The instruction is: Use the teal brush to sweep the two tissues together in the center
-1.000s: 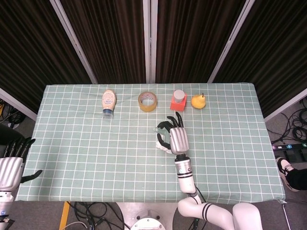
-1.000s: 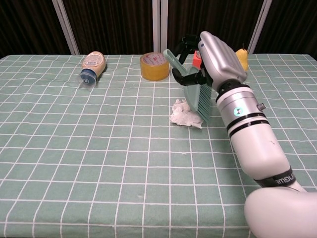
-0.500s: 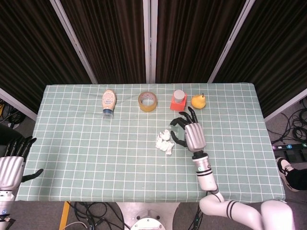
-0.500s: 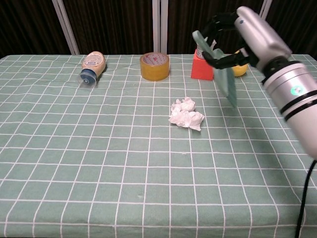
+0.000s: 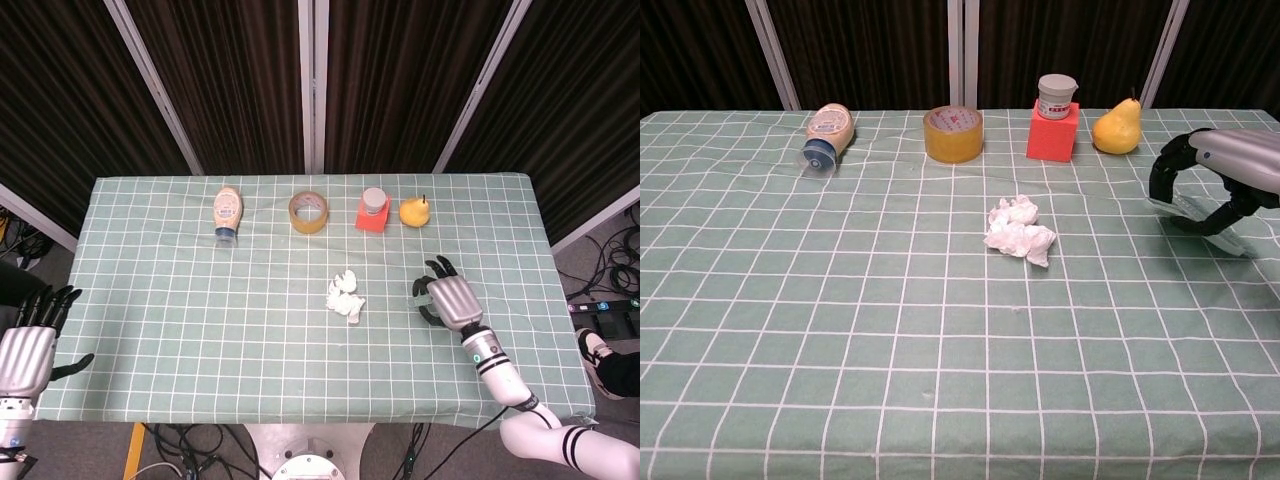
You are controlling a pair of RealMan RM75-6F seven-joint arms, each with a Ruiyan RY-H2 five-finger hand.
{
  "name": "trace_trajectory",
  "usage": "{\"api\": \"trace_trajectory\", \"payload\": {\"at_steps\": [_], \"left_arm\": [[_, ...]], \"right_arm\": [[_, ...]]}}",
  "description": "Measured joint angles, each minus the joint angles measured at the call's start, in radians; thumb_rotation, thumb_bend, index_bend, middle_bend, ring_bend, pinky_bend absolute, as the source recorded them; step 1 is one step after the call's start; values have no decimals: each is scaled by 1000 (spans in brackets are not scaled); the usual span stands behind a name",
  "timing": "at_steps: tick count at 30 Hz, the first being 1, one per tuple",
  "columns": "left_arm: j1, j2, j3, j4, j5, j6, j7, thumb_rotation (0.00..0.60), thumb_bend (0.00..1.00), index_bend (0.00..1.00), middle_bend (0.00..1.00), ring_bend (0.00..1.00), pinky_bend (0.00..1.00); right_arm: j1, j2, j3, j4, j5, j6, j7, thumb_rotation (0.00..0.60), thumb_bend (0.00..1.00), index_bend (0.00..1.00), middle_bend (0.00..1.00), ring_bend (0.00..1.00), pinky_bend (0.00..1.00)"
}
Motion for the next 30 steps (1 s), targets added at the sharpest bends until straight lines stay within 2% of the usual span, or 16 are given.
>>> {"api": "trace_trajectory", "payload": {"at_steps": [4, 8, 14, 18, 21, 26, 30], "left_arm": [[3, -1, 0, 0, -3, 2, 2, 600, 0, 114, 98, 11, 36], [4, -2, 0, 1, -5, 4, 4, 600, 0, 114, 99, 11, 36], [1, 0, -3, 1, 4, 10, 2, 600, 0, 114, 99, 11, 36], [2, 1, -4, 5, 3, 11, 2, 600, 0, 114, 99, 11, 36], [0, 0, -4, 6, -1, 7, 10, 600, 0, 114, 99, 11, 36], [-5, -2, -5, 2, -9, -5, 36, 600, 0, 114, 99, 11, 36], [-11, -2, -1, -7, -11, -23, 51, 600, 0, 114, 99, 11, 36]], "right_arm": [[-1, -8, -14, 21, 14, -3, -67, 600, 392, 142, 263, 0, 0], [-11, 14, -17, -27, 28, 7, -88, 600, 369, 6, 169, 0, 0], [-35, 120, -27, -170, 36, 32, -117, 600, 327, 0, 72, 0, 0], [-74, 200, -35, -244, 36, 105, -176, 600, 327, 0, 109, 0, 0], [-125, 251, -43, -293, 20, 200, -172, 600, 327, 0, 149, 0, 0], [-241, 346, -77, -350, -62, 378, -58, 600, 337, 0, 155, 0, 0], [-339, 386, -118, -356, -135, 491, 63, 600, 338, 0, 154, 0, 0]]}}
